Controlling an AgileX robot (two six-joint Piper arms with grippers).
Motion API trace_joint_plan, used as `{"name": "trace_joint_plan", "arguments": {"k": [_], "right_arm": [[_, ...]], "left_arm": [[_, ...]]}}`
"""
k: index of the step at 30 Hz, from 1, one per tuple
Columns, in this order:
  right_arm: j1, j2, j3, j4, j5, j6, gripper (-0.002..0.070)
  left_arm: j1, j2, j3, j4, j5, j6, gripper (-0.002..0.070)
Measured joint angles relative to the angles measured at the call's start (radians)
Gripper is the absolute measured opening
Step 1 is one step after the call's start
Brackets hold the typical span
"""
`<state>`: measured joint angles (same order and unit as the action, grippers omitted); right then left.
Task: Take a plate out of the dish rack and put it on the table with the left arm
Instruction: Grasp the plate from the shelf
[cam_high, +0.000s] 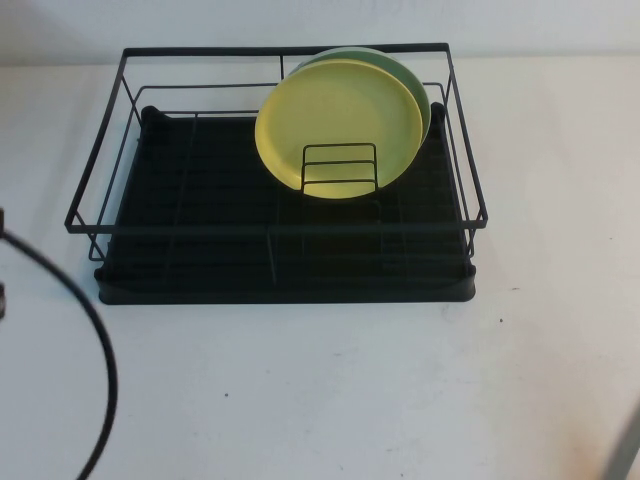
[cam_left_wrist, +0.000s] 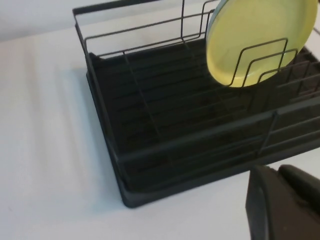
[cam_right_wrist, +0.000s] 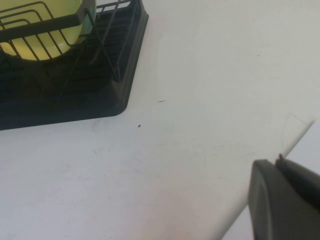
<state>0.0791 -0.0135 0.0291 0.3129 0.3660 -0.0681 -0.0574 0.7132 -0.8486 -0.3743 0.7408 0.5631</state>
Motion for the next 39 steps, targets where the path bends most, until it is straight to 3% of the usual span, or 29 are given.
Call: {"name": "trace_joint_plan", "arguments": {"k": [8, 19, 22, 27, 29, 33, 39], "right_arm": [[0.0, 0.0, 0.0, 0.0, 0.0, 0.0, -0.002], [0.0, 0.0, 0.0, 0.0, 0.0, 0.0, -0.002], [0.0, 0.0, 0.0, 0.0, 0.0, 0.0, -0.002], [0.0, 0.0, 0.0, 0.0, 0.0, 0.0, -0.002], [0.0, 0.0, 0.0, 0.0, 0.0, 0.0, -0.002], [0.0, 0.0, 0.0, 0.0, 0.0, 0.0, -0.002], [0.0, 0.0, 0.0, 0.0, 0.0, 0.0, -0.002]], "left_arm": [[-0.029, 0.365, -0.316, 0.012, 0.061, 0.152, -0.0003], [-0.233, 0.751, -0.589, 0.014, 0.036, 0.474, 0.0007], [-0.276, 0.843, -0.661, 0.014, 0.032, 0.528, 0.009], [-0.321, 0.976, -0.761, 0.003, -0.025, 0.552, 0.0414], [-0.328, 1.018, -0.776, -0.013, -0.084, 0.559, 0.0487], [-0.332, 1.079, -0.784, -0.081, -0.213, 0.689, 0.0523], [-0.334, 1.153, -0.784, -0.337, -0.262, 1.079, 0.0454]]}}
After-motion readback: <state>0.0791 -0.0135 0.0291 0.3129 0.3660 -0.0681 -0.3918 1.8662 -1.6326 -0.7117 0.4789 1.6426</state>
